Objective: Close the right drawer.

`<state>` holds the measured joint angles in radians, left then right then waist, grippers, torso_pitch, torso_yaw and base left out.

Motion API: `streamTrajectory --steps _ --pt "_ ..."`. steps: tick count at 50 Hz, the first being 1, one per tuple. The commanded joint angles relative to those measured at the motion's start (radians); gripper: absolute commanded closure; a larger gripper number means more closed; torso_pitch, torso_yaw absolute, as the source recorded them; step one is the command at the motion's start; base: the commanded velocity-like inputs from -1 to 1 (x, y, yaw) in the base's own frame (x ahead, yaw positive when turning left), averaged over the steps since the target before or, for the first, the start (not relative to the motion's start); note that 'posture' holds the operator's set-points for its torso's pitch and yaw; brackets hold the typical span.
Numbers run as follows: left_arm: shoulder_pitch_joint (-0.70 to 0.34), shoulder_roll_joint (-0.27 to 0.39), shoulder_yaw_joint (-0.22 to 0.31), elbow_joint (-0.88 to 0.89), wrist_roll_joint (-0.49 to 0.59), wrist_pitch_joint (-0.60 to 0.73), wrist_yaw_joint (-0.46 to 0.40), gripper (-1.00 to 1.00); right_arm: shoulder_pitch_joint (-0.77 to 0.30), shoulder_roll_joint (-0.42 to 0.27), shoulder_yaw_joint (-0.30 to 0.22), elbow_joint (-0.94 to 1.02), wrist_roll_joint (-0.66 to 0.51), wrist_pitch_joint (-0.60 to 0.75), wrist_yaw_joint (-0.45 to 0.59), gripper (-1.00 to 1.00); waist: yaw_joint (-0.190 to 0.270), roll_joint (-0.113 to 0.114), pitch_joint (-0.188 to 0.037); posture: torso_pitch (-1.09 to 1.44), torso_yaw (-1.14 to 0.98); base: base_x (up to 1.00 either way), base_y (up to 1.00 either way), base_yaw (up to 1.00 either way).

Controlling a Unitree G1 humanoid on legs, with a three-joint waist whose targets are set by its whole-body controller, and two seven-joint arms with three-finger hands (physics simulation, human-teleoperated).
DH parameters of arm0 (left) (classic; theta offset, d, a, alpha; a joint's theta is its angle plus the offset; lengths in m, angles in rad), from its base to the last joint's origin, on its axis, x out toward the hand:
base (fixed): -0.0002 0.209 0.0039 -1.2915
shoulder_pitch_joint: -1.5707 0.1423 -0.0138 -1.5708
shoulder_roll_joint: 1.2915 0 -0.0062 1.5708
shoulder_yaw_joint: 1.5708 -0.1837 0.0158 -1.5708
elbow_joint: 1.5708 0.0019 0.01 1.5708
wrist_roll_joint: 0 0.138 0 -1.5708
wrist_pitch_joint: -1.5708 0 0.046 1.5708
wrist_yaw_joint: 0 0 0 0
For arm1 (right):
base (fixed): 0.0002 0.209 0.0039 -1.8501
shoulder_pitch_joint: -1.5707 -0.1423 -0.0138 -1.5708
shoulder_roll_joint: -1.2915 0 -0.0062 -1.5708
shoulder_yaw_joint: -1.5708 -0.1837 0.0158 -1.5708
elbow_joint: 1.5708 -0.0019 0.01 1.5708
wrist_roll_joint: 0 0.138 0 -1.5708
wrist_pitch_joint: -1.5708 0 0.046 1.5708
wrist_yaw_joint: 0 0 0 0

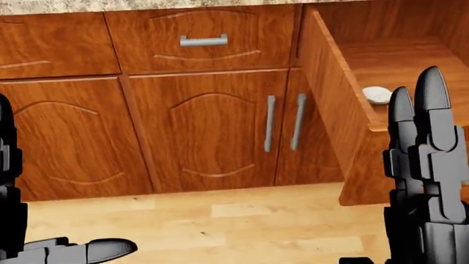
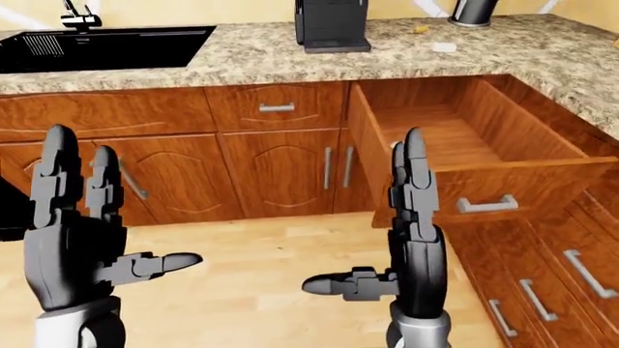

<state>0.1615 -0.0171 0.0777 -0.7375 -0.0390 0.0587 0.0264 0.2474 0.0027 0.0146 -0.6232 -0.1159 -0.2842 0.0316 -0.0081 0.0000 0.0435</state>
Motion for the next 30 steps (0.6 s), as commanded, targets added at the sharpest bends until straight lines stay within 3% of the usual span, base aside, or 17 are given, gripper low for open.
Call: streamTrajectory --steps 1,4,8,10,13,15,17,18,19,21,23,27,29,30 --pt "-0.014 0.002 0.000 -0.028 0.005 -0.024 0.004 -1.00 -0.010 -0.001 0.004 -0.031 -0.002 -0.022 -0.002 -1.00 -0.001 -0.001 -0.005 0.00 0.00 0.00 0.00 -0.22" --pt "-0.012 0.002 -0.002 -0.026 0.005 -0.027 0.004 -1.00 -0.009 -0.001 0.005 -0.028 -0.003 -0.024 -0.001 -1.00 -0.002 0.009 -0.004 0.00 0.00 0.00 0.00 -0.21" --pt "-0.010 0.003 -0.004 -0.029 0.006 -0.026 0.003 -1.00 -0.008 -0.001 0.005 -0.035 -0.003 -0.026 -0.002 -1.00 0.009 0.054 0.008 0.00 0.00 0.00 0.00 -0.21" --pt "-0.010 0.003 -0.004 -0.029 0.003 -0.023 0.002 -1.00 -0.008 -0.001 0.006 -0.031 -0.006 -0.028 -0.002 -1.00 0.011 0.029 -0.001 0.00 0.00 0.00 0.00 -0.22" --pt "-0.008 0.002 -0.006 -0.028 0.003 -0.024 0.001 -1.00 -0.007 -0.002 0.007 -0.028 -0.006 -0.030 -0.001 -1.00 0.009 0.022 -0.004 0.00 0.00 0.00 0.00 -0.21" --pt "-0.007 0.002 -0.006 -0.034 0.001 -0.019 0.001 -1.00 -0.005 -0.003 0.009 -0.031 -0.005 -0.036 0.002 -1.00 0.009 -0.003 -0.009 0.00 0.00 0.00 0.00 -0.22" --pt "-0.006 0.002 -0.007 -0.033 0.000 -0.020 0.001 -1.00 -0.005 -0.003 0.008 -0.030 -0.004 -0.034 0.003 -1.00 0.010 -0.045 -0.014 0.00 0.00 0.00 0.00 -0.21" --pt "-0.006 0.002 -0.007 -0.033 0.000 -0.020 0.001 -1.00 -0.005 -0.003 0.008 -0.030 -0.004 -0.034 0.003 -1.00 0.007 -0.042 -0.013 0.00 0.00 0.00 0.00 -0.21" --pt "-0.006 0.002 -0.006 -0.033 0.000 -0.020 0.001 -1.00 -0.005 -0.003 0.008 -0.029 -0.003 -0.034 0.003 -1.00 -0.002 -0.028 -0.008 0.00 0.00 0.00 0.00 -0.21" --pt "-0.009 0.003 -0.004 -0.022 0.003 -0.030 0.001 -1.00 -0.006 -0.002 0.005 -0.029 -0.007 -0.036 0.000 -1.00 -0.001 -0.032 -0.006 0.00 0.00 0.00 0.00 -0.21" --pt "-0.010 0.003 -0.001 -0.022 0.000 -0.027 0.001 -1.00 -0.007 -0.002 0.004 -0.025 -0.005 -0.037 0.000 -1.00 0.000 -0.020 -0.008 0.00 0.00 0.00 0.00 -0.21" --pt "-0.008 0.003 -0.001 -0.028 -0.002 -0.024 0.000 -1.00 -0.006 -0.001 0.003 -0.027 -0.006 -0.036 -0.001 -1.00 0.007 0.013 0.007 0.00 0.00 0.00 0.00 -0.22" --pt "-0.006 0.003 -0.002 -0.028 0.001 -0.028 0.000 -1.00 -0.005 -0.001 0.003 -0.028 -0.007 -0.036 -0.001 -1.00 0.008 0.048 0.005 0.00 0.00 0.00 0.00 -0.22" --pt "-0.006 0.002 -0.002 -0.031 0.000 -0.027 0.000 -1.00 -0.005 -0.001 0.004 -0.029 -0.006 -0.036 0.000 -1.00 0.010 0.079 -0.006 0.00 0.00 0.00 0.00 -0.21"
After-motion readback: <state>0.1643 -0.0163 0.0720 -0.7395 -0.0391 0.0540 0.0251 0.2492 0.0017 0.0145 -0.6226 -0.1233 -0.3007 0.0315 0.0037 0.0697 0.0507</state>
